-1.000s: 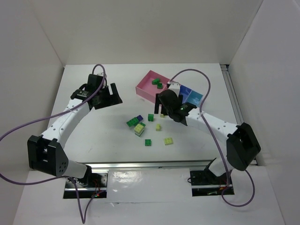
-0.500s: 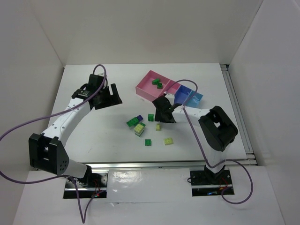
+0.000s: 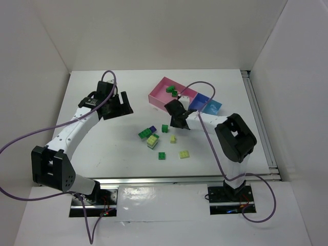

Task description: Sort the legos into containers by color

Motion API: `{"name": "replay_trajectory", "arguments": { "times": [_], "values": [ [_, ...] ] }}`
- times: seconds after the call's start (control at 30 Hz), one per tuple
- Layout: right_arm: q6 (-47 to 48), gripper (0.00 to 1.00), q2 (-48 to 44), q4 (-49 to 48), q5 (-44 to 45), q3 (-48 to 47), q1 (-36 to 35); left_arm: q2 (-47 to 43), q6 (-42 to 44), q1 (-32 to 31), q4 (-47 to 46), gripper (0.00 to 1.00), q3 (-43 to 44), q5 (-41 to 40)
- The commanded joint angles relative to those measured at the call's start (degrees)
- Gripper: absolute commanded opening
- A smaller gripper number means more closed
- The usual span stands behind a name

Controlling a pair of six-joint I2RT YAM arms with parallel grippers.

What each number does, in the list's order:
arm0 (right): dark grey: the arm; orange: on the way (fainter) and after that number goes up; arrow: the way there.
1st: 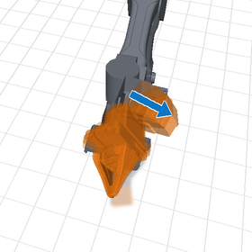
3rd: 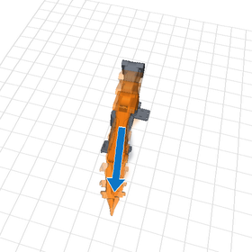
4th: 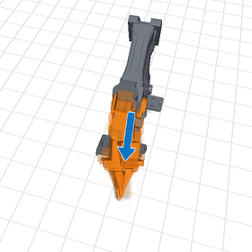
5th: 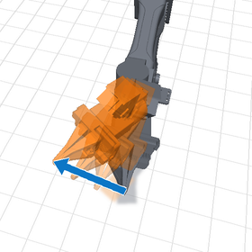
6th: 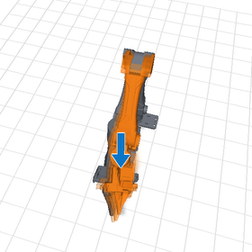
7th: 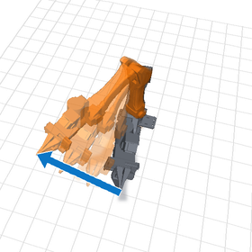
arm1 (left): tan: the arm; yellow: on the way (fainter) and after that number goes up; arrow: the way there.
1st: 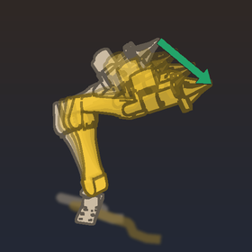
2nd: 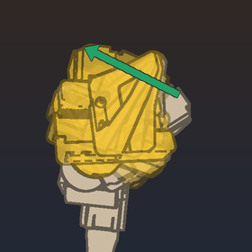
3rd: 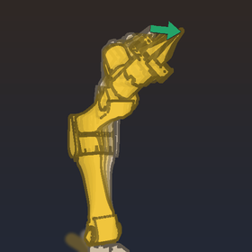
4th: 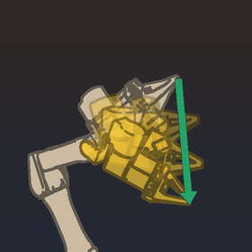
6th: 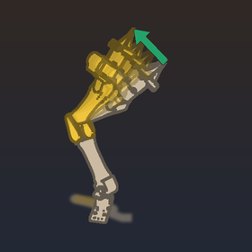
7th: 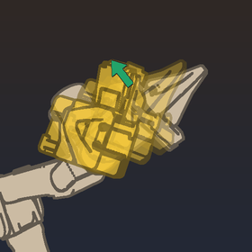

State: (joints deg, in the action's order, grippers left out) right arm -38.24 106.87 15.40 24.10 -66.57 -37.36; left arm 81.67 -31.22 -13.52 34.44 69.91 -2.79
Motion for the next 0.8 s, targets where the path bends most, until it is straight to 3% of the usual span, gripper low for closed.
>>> {"name": "replay_trajectory", "arguments": {
  "times": [0.0, 0.13, 0.3, 0.6, 0.67, 0.73, 0.77],
  "values": [
    [0.9, 0.11, -8.1, 1.2, 3.1, -2.2, -0.8, 0.4, 1.5, 0.3, 1.1, 0.91, 2.8, -1.3],
    [1.9, 0.11, -14.4, 4.3, 5.5, -0.8, -0.8, 0.4, 1.5, 0.3, 1.6, 0.91, 3.4, -1.3],
    [4.4, 0.11, -16.2, 5.3, 5.9, -2.9, 4.3, 0.4, 1.0, 0.3, 1.6, 0.91, 4.5, -0.1],
    [9.4, 0.12, -2.5, 2.4, -1.2, -16.8, 11.5, -0.6, 1.0, 0.3, 2.1, 0.91, 4.5, 0.4],
    [9.9, 0.20, 1.0, 2.4, -1.8, -19.0, 12.2, -0.6, 1.8, 0.3, 2.1, 0.90, 3.9, 0.9],
    [9.9, 0.36, 3.1, 3.7, -2.7, -22.5, 12.2, -1.2, 2.3, 0.3, 2.1, 0.90, 3.9, 0.9],
    [10.5, 0.65, 3.6, 3.8, -2.7, -23.2, 12.2, -1.2, 2.3, 0.3, 2.1, 0.90, 3.9, 0.9]
  ]
}}
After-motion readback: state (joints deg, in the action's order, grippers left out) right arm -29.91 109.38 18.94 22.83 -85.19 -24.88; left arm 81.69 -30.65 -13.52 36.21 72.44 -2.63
